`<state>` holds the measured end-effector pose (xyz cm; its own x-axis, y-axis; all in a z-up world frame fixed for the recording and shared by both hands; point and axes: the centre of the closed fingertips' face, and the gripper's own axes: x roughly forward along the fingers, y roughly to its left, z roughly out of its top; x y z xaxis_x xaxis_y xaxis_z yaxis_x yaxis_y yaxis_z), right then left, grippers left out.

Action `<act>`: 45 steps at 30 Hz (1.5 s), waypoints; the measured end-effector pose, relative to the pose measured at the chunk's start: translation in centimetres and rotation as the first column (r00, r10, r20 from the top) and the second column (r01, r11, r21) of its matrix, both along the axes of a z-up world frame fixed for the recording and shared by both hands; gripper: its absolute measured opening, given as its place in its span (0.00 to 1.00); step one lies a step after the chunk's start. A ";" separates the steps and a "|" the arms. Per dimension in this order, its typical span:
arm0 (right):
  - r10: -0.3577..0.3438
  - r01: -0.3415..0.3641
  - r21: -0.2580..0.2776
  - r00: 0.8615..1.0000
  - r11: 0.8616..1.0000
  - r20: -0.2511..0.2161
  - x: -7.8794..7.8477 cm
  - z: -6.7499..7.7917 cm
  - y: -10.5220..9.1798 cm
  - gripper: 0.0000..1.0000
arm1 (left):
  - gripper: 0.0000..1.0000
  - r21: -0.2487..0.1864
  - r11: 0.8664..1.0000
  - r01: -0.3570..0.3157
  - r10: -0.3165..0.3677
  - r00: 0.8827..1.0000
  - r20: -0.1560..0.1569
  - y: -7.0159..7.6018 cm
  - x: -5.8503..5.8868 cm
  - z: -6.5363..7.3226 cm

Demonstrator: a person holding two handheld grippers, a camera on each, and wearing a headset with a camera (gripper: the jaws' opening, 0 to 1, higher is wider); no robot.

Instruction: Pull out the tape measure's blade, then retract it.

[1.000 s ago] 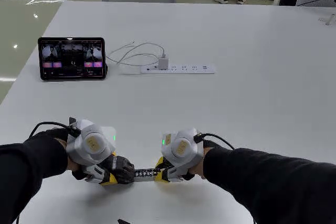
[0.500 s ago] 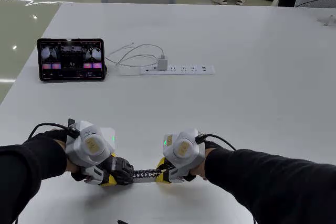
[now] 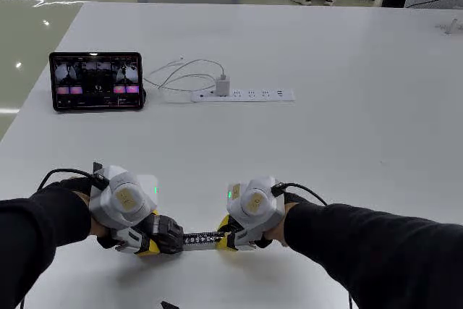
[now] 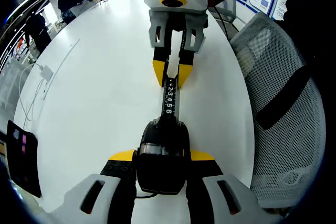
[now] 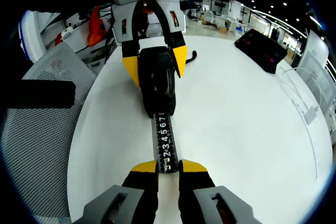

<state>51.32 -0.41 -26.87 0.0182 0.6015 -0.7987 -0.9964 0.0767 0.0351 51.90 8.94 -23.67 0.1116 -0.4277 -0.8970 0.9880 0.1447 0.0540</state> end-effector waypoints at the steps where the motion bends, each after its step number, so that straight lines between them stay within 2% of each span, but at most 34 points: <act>1: 0.001 -0.001 -0.001 1.000 1.000 0.000 0.0 0.0 0.0 0.10 | 0.31 0.000 1.000 0.000 0.000 1.000 0.000 0.0 0.0 0.0; 45: -0.011 0.011 -0.011 1.000 1.000 -0.007 0.0 -0.1 -1.8 0.10 | 0.31 -0.001 1.000 -0.002 0.002 1.000 0.003 0.0 0.0 0.0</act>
